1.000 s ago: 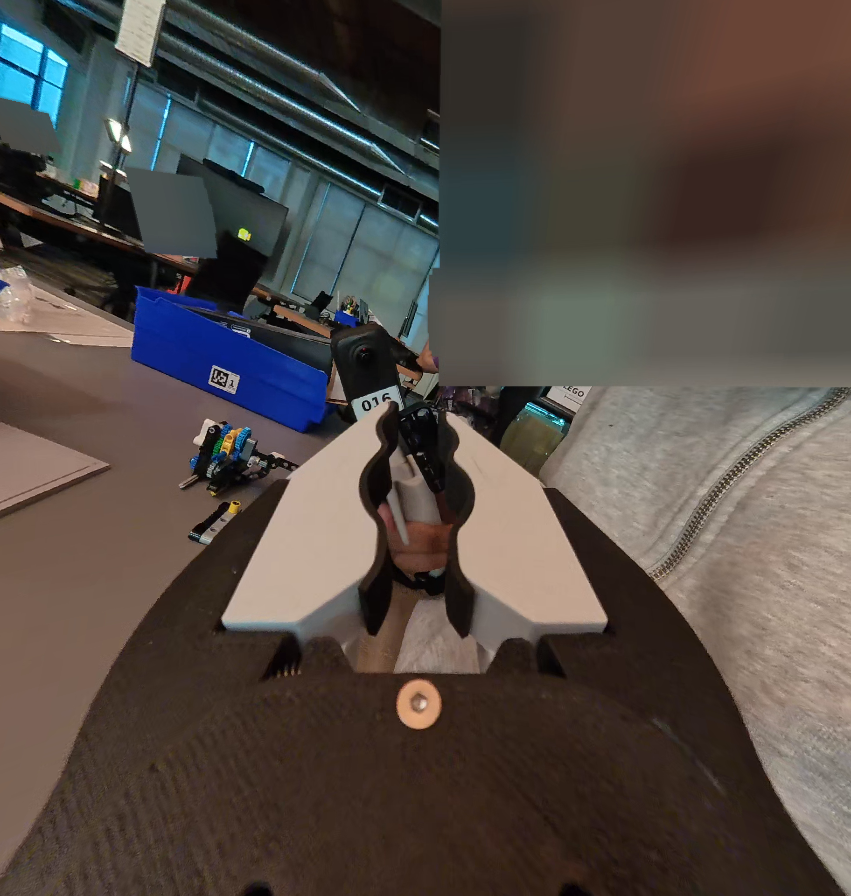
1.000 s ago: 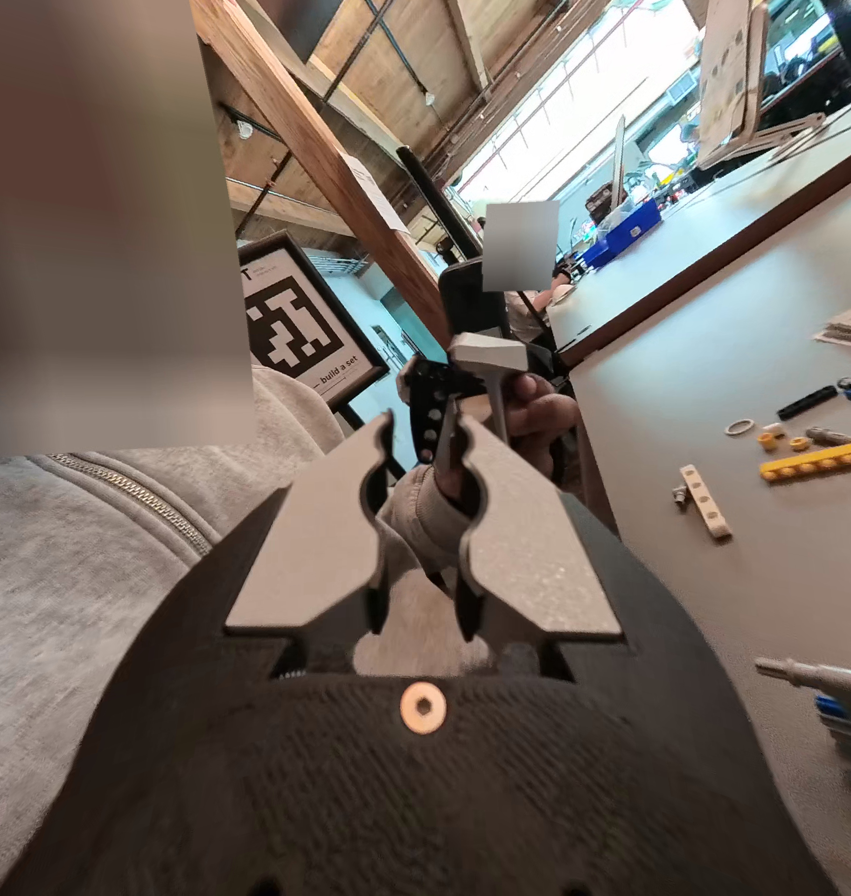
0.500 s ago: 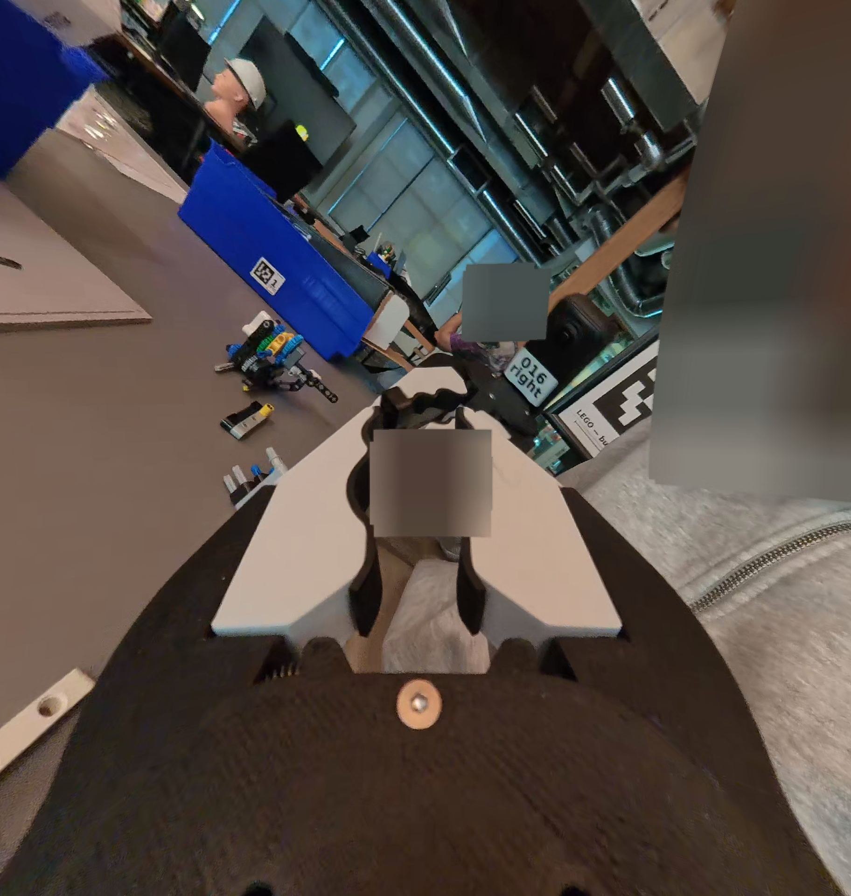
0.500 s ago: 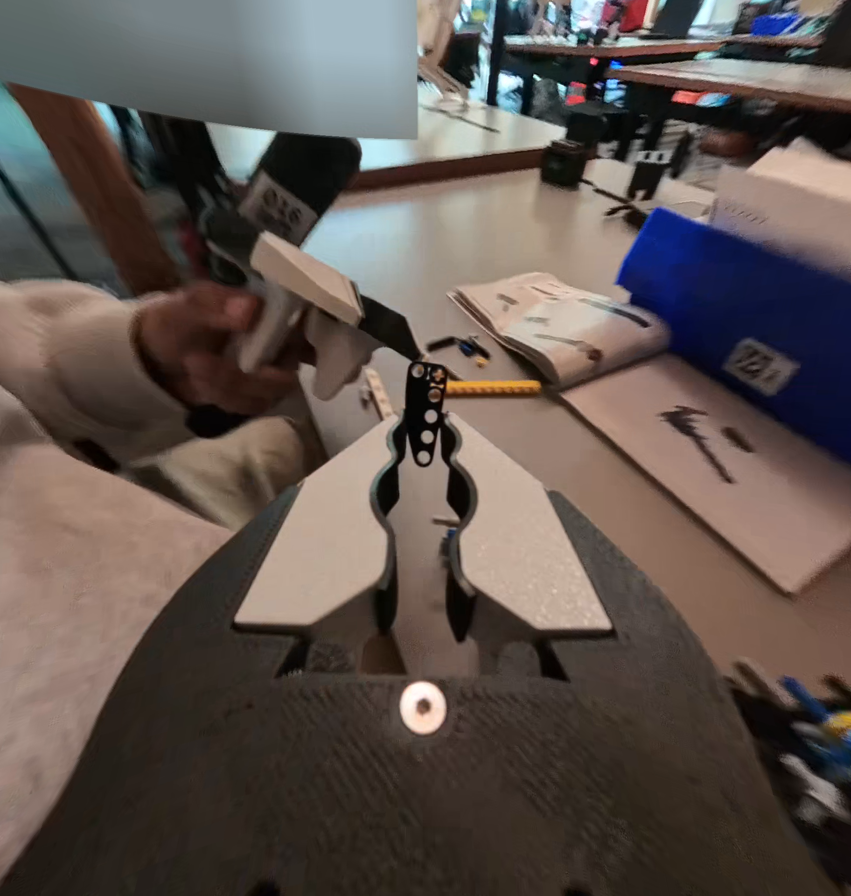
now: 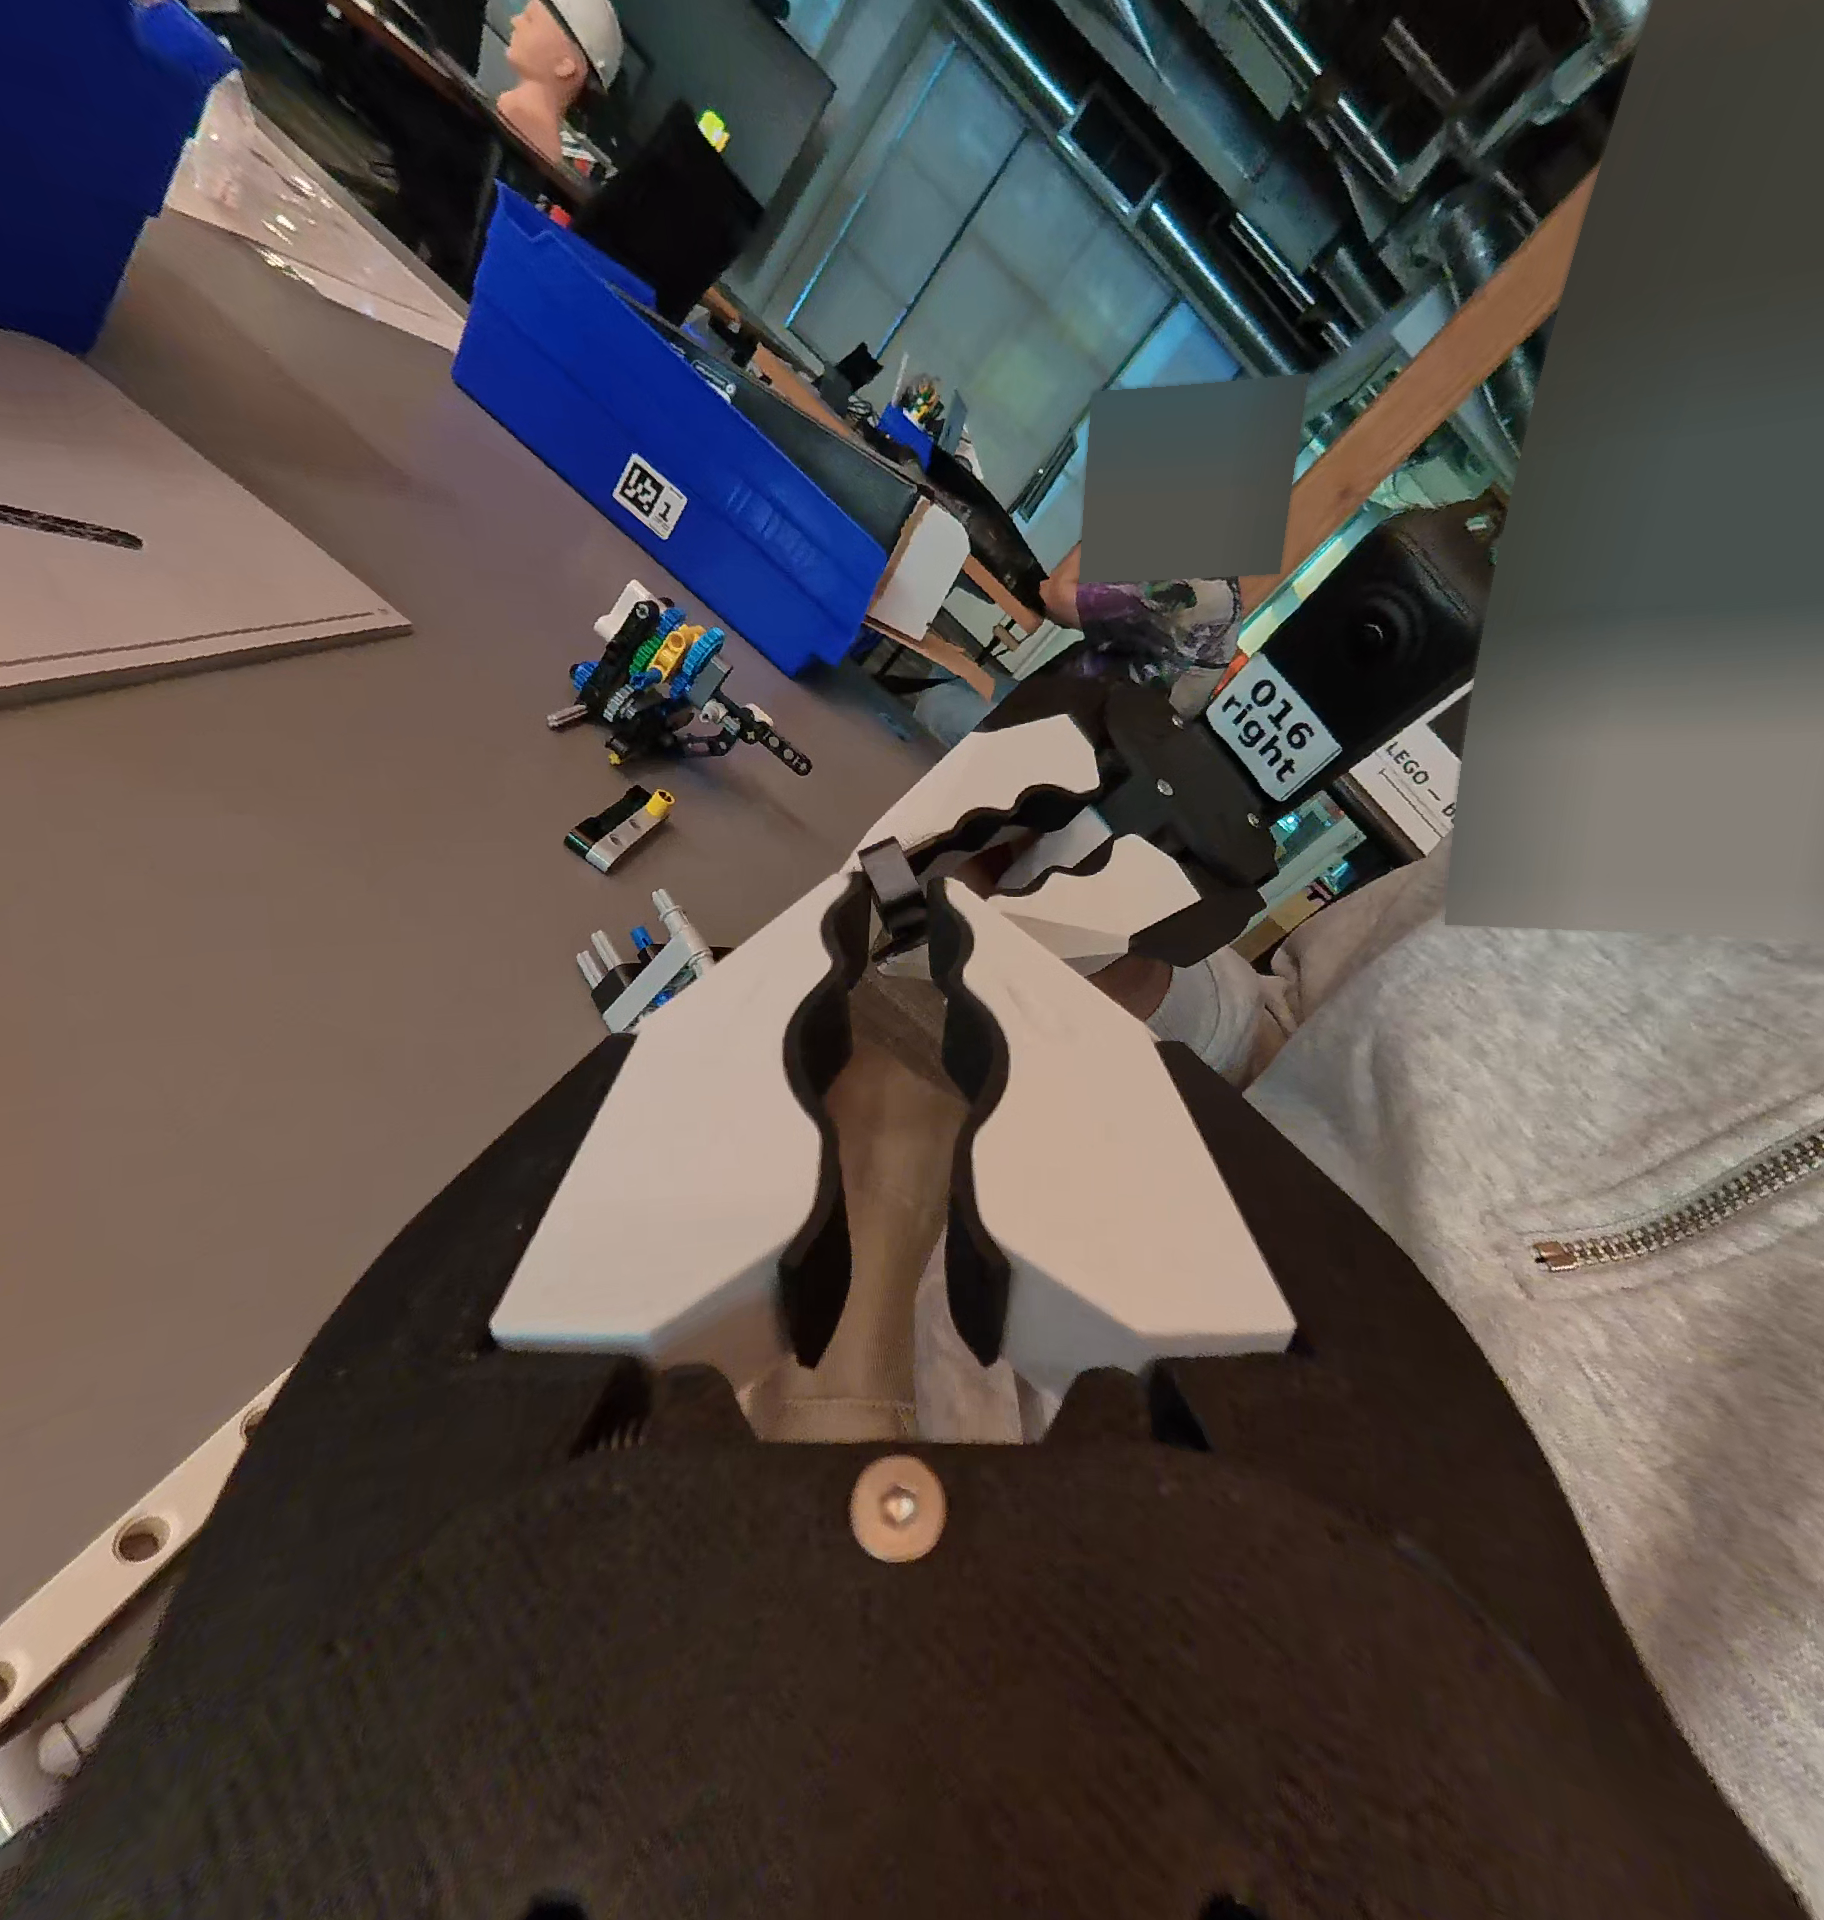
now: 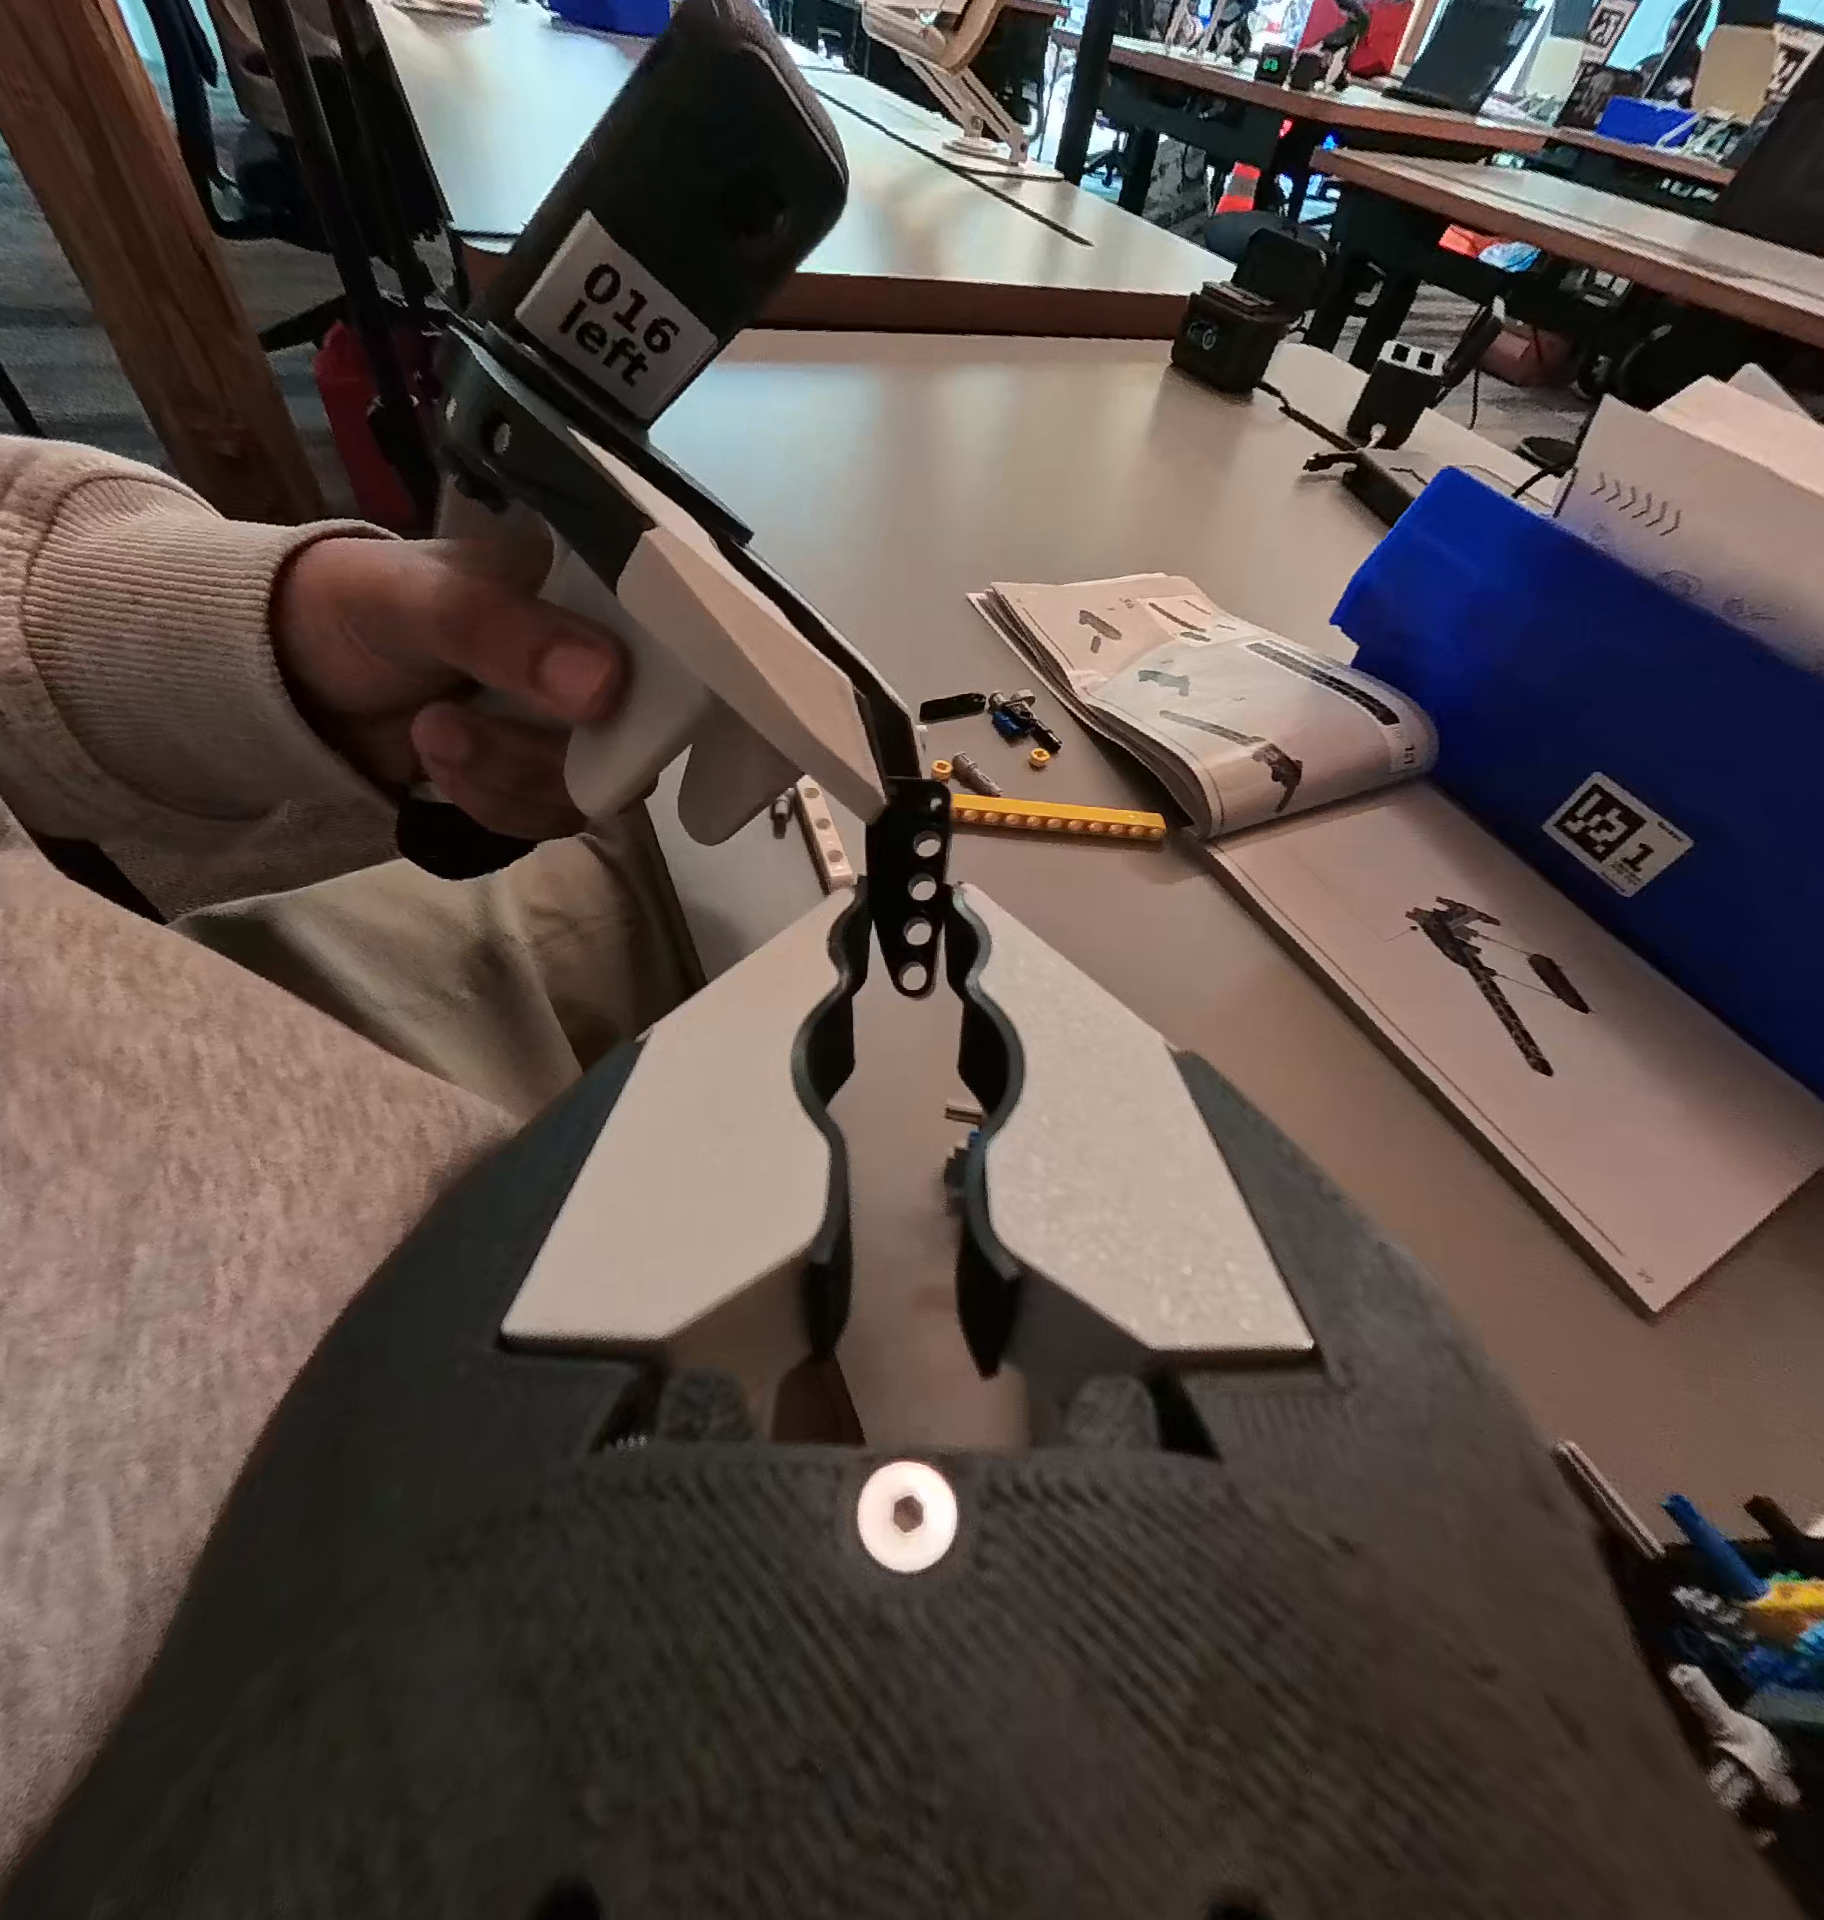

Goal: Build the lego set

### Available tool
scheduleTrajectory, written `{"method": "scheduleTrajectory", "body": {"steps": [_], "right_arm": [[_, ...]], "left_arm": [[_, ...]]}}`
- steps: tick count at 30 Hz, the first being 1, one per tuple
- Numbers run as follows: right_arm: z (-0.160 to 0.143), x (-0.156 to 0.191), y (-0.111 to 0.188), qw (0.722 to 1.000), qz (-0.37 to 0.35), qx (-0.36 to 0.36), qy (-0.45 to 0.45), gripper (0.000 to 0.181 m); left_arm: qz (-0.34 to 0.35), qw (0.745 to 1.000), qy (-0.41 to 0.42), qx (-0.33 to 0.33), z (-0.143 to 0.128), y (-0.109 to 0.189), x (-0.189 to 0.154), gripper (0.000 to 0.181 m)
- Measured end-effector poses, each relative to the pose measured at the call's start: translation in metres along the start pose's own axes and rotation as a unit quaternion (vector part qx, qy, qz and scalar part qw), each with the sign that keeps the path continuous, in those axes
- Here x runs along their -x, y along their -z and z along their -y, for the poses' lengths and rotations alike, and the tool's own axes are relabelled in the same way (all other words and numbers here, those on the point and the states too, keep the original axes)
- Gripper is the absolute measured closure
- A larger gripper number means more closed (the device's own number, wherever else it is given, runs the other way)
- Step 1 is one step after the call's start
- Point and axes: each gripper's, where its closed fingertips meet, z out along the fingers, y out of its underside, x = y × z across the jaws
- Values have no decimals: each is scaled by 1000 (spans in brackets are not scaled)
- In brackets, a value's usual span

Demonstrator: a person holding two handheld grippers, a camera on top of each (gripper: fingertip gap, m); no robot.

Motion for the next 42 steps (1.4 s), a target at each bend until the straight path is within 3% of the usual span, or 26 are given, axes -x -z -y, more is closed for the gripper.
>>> {"method": "scheduleTrajectory", "body": {"steps": [9, 22, 42], "right_arm": [[13, 9, 8, 992, 77, -58, -82, 168], [38, 15, 28, 927, 228, -159, -252, 172], [40, 19, 28, 917, 250, -156, -269, 175]], "left_arm": [[-74, 996, 52, -19, 5, 4, -13, 177], [-150, 987, 51, -16, 5, 4, -38, 178], [-152, 988, 27, -21, 4, 2, -43, 177]]}}
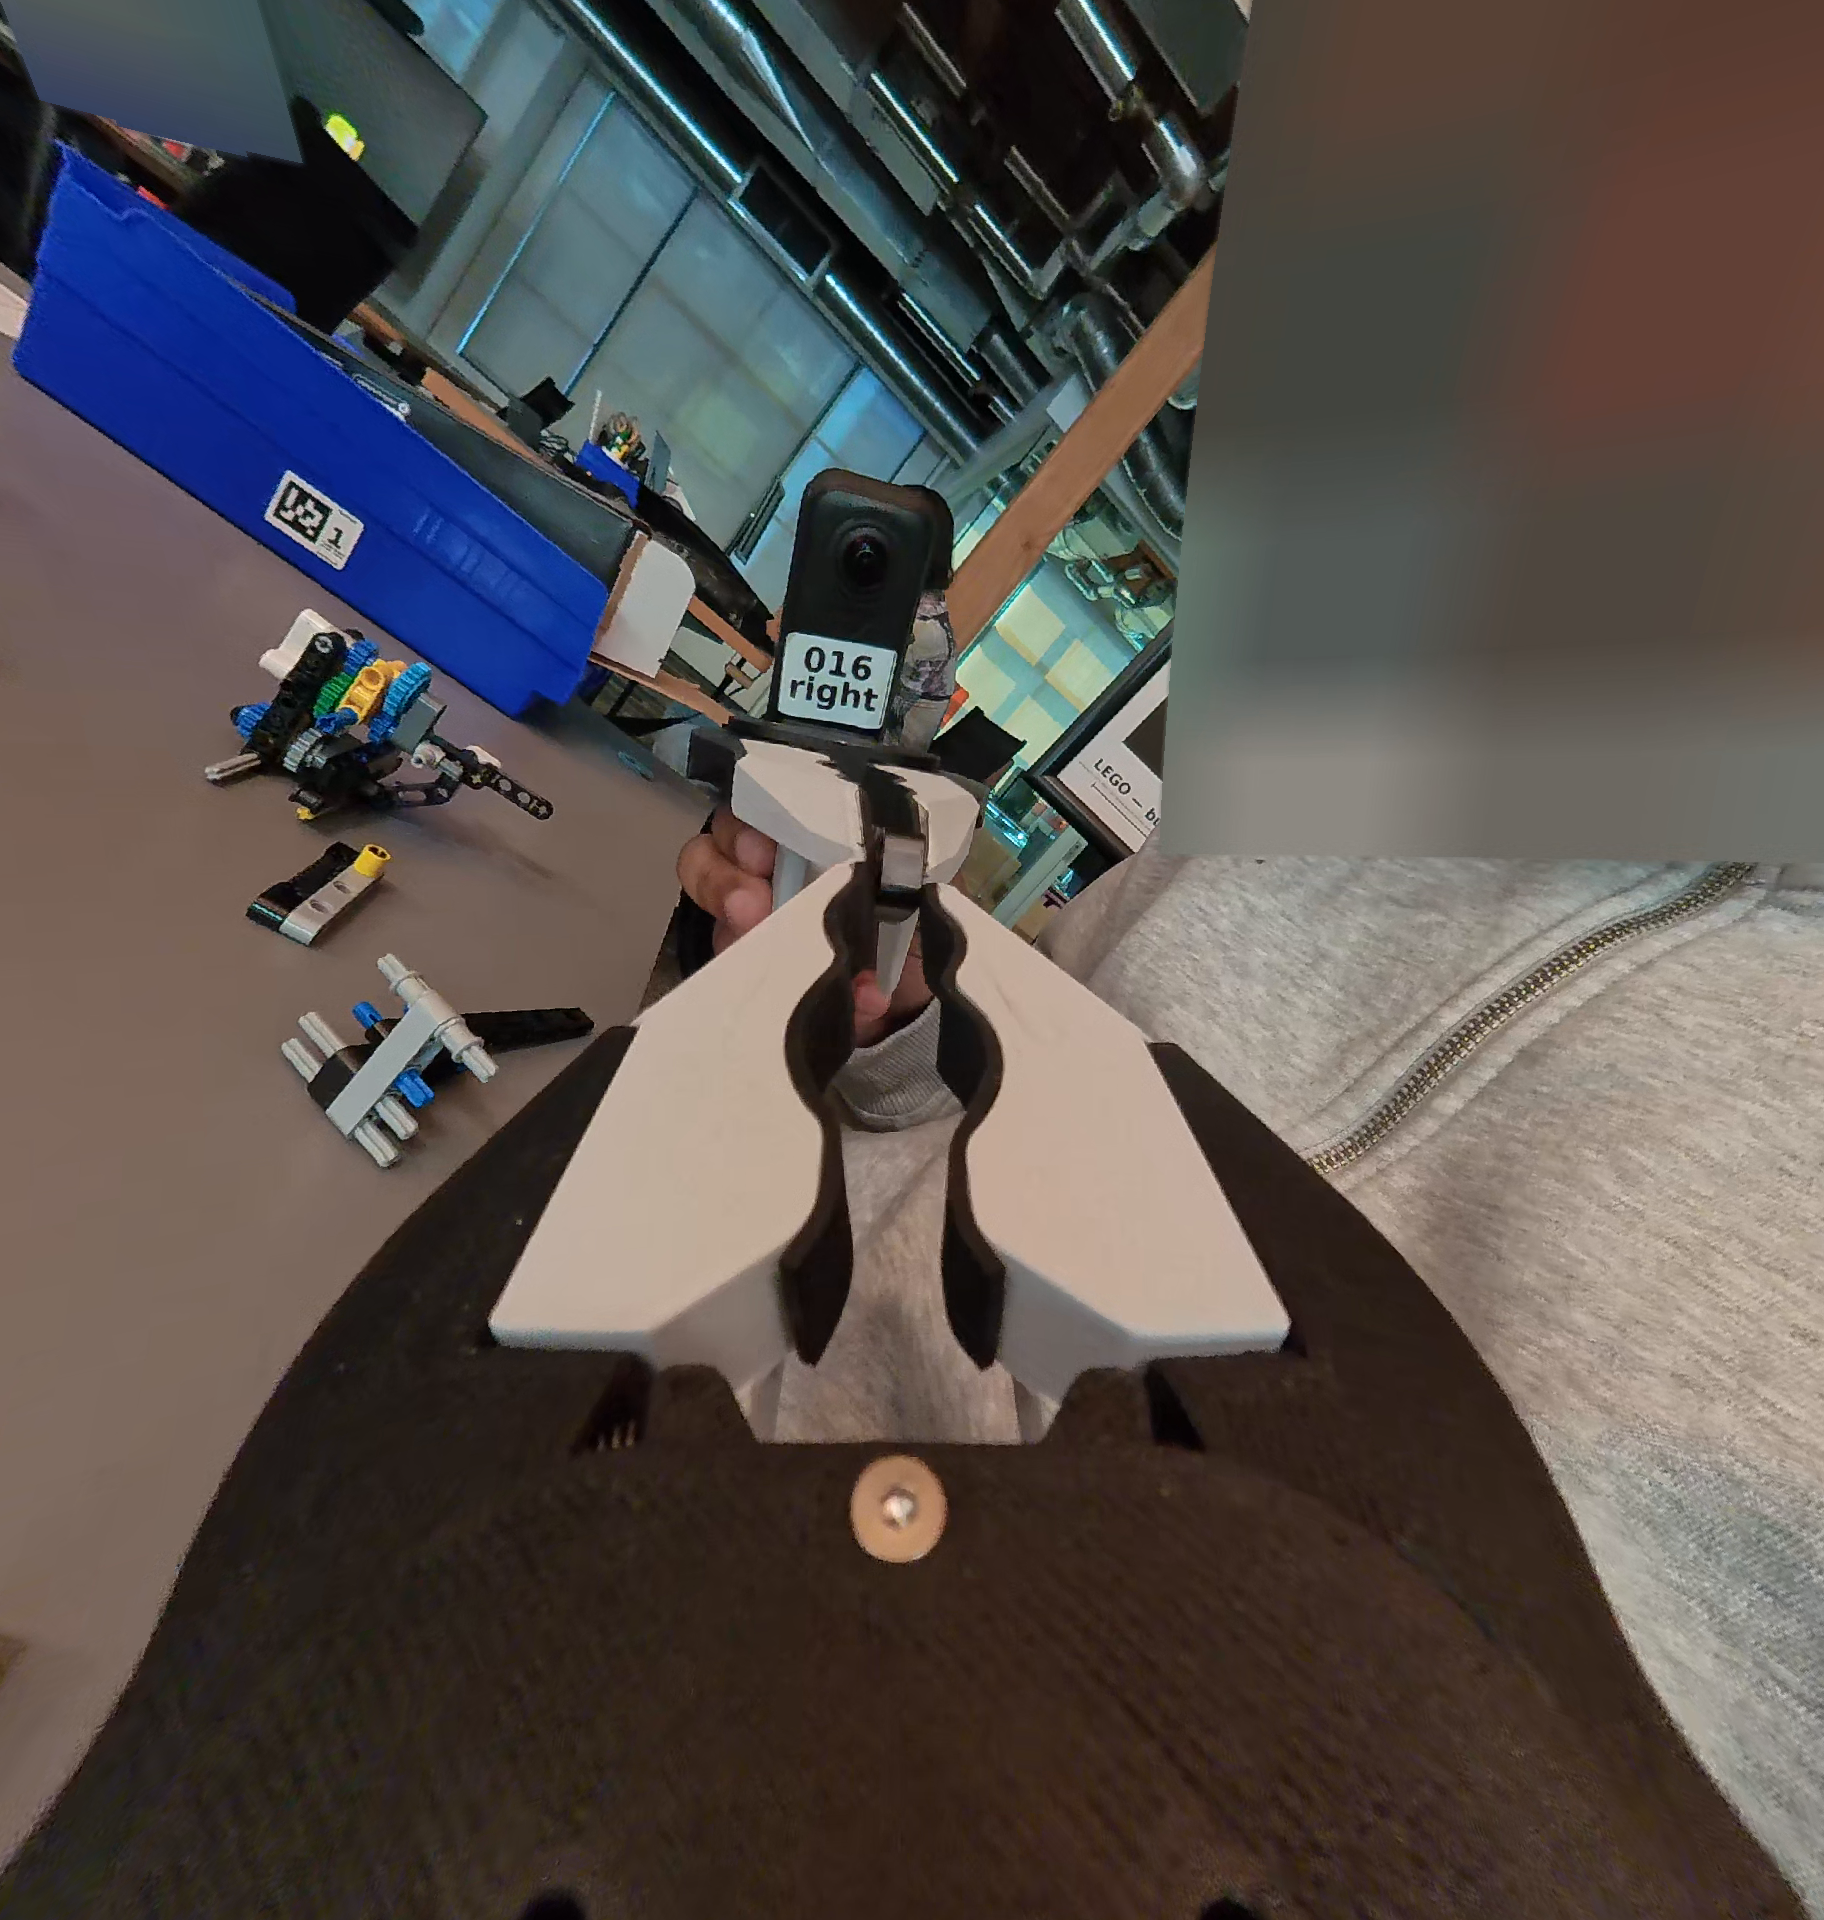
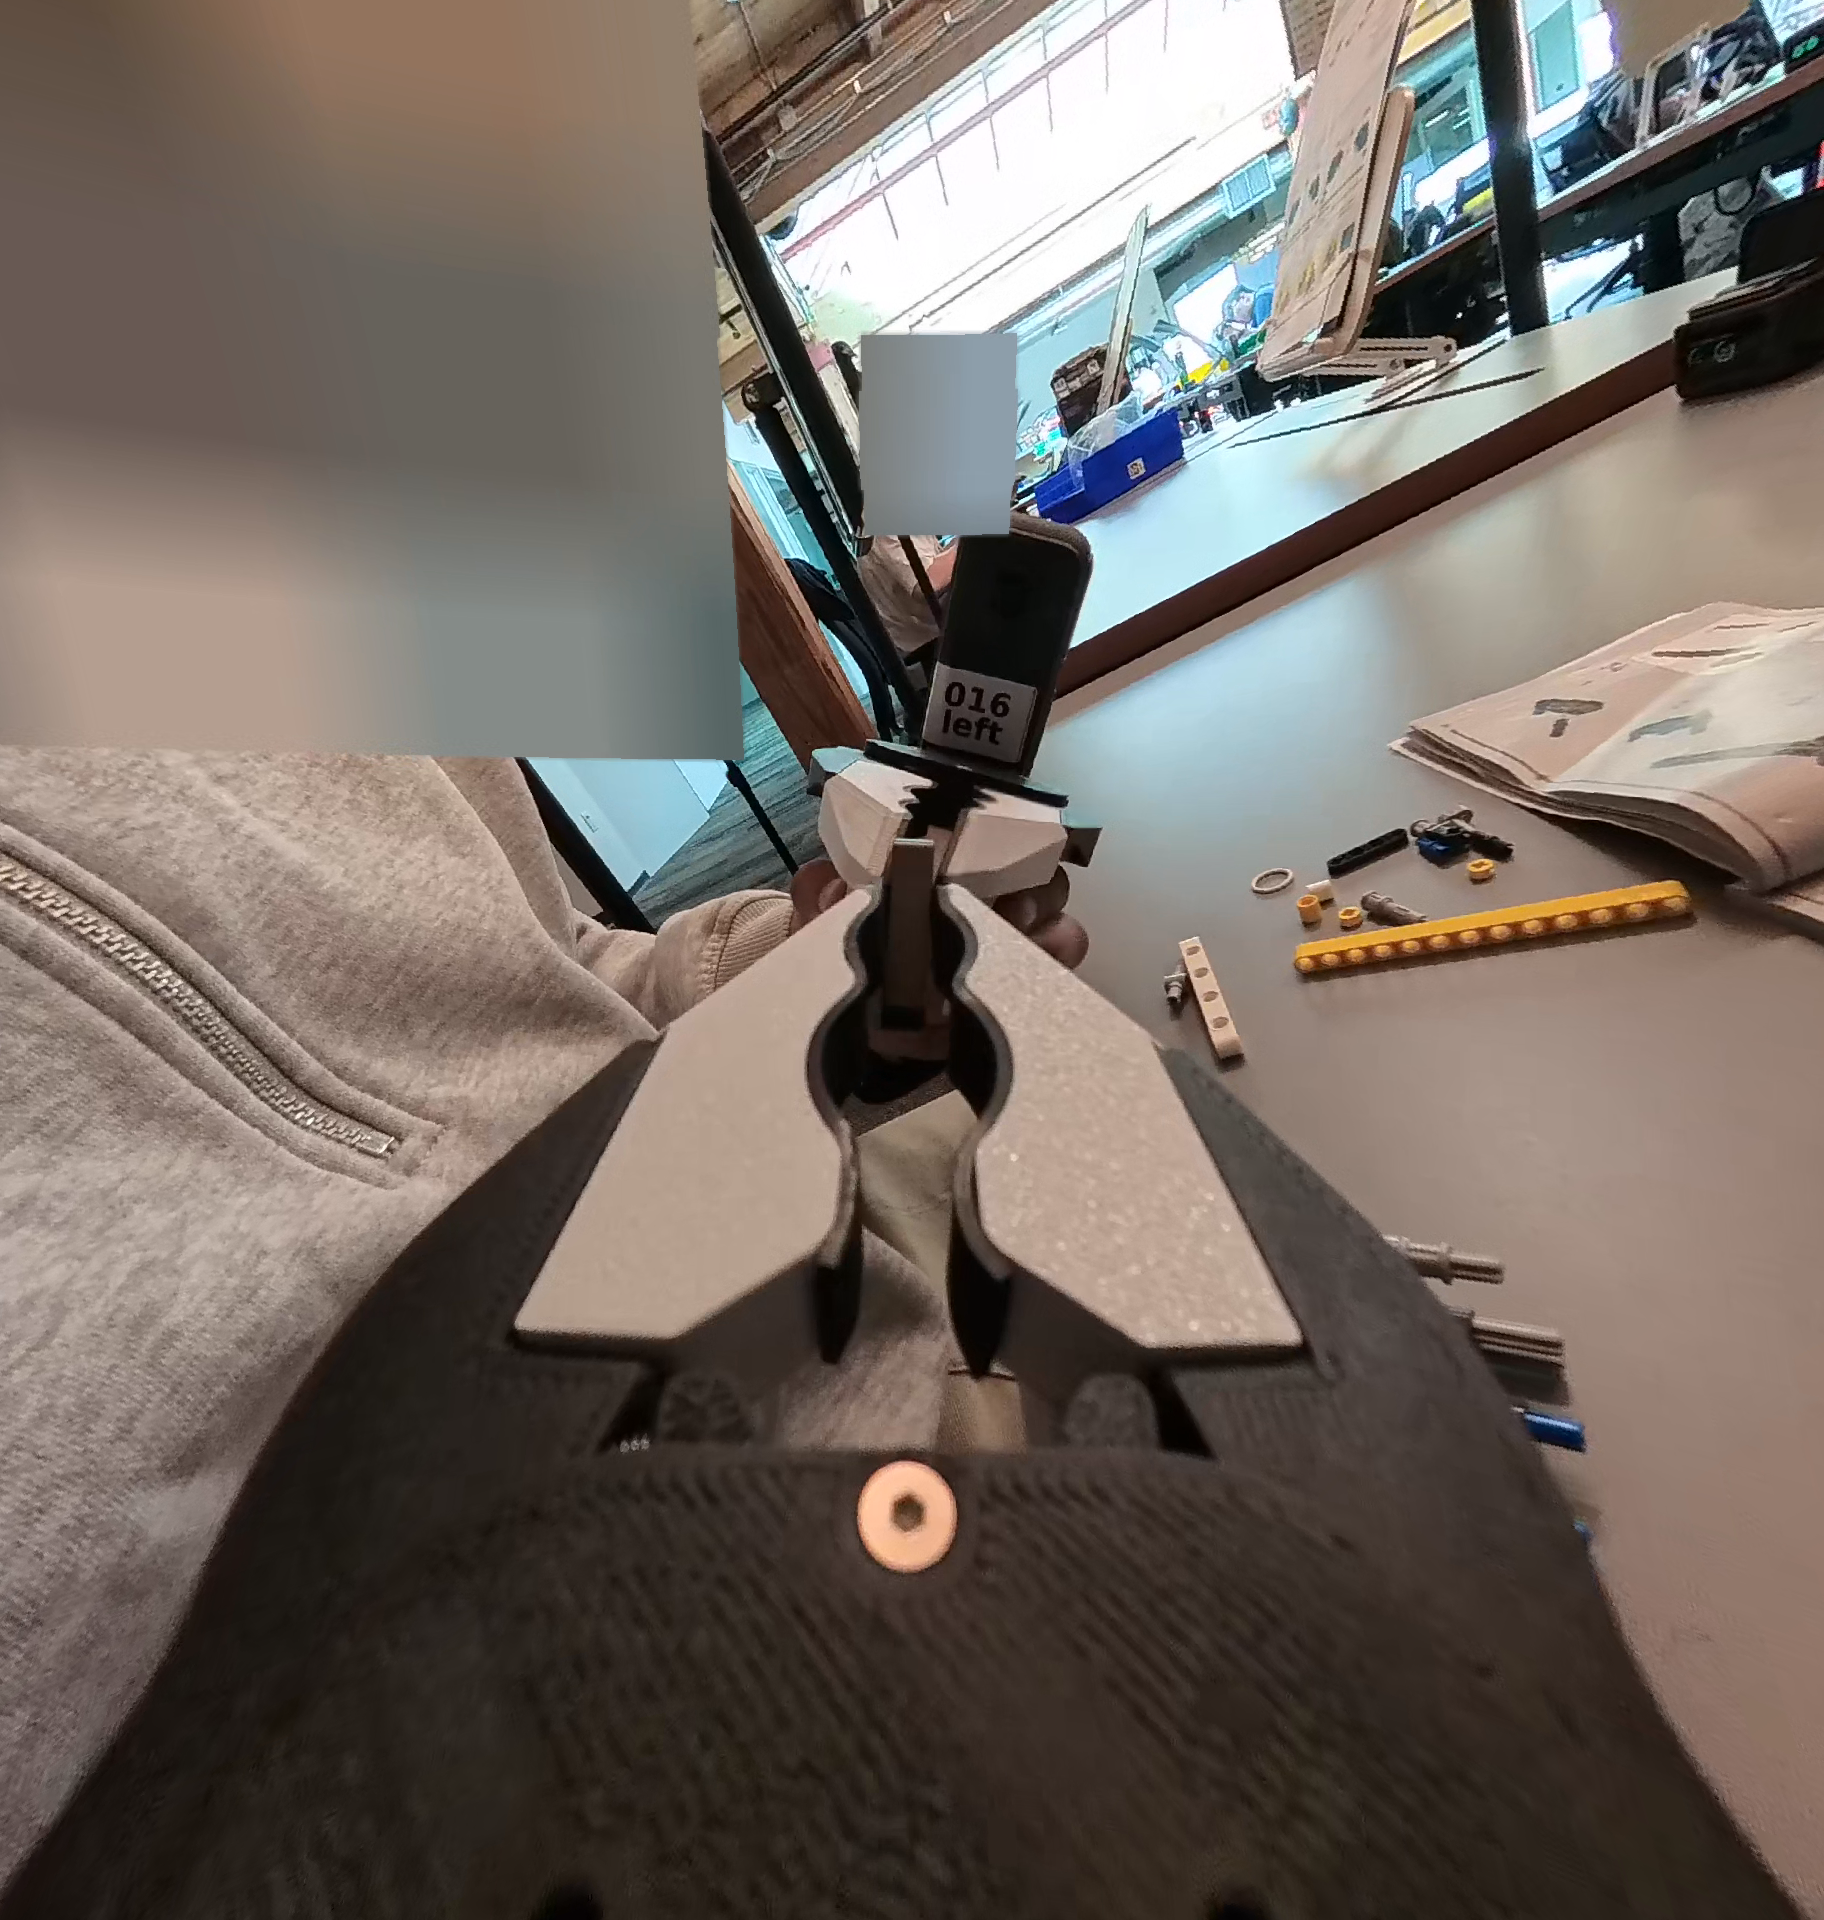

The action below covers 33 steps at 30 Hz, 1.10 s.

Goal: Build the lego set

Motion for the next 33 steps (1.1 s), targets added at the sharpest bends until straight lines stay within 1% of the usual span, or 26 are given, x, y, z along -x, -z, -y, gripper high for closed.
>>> {"method": "scheduleTrajectory", "body": {"steps": [1, 4, 6, 8, 11, 13, 15, 18, 21, 24, 27, 31, 33], "right_arm": [[1, 0, 0, 1000, 0, -2, -1, 175], [7, -1, 5, 1000, -3, -11, 0, 175], [15, -6, 14, 1000, -25, -16, 11, 175], [25, -20, 30, 996, -80, -11, 37, 175], [34, -53, 66, 975, -205, 26, 80, 175], [29, -71, 85, 957, -267, 66, 95, 175], [17, -83, 92, 945, -294, 104, 98, 175], [0, -93, 92, 935, -307, 146, 100, 175], [-10, -100, 93, 923, -322, 176, 118, 175], [-16, -104, 93, 916, -328, 191, 127, 175], [-23, -105, 89, 914, -325, 205, 129, 175], [-32, -109, 88, 907, -329, 226, 135, 175], [-35, -111, 88, 906, -330, 230, 134, 175]], "left_arm": [[1, 1000, 1, 2, -1, 0, 1, 175], [30, 999, -12, 5, -1, 0, 8, 159], [52, 998, -29, 12, -2, 1, 13, 152], [80, 995, -54, 21, -3, 3, 19, 149], [123, 988, -84, 40, -6, 5, 30, 147], [136, 986, -85, 55, -10, 4, 35, 144], [139, 985, -81, 64, -12, 2, 36, 142], [176, 974, -110, 90, -14, 2, 45, 140], [233, 948, -167, 136, -16, 6, 61, 140], [270, 923, -201, 188, -22, 10, 76, 138], [276, 909, -211, 232, -30, 11, 87, 138], [245, 905, -196, 287, -43, 7, 94, 137], [240, 904, -189, 300, -48, 7, 99, 136]]}}
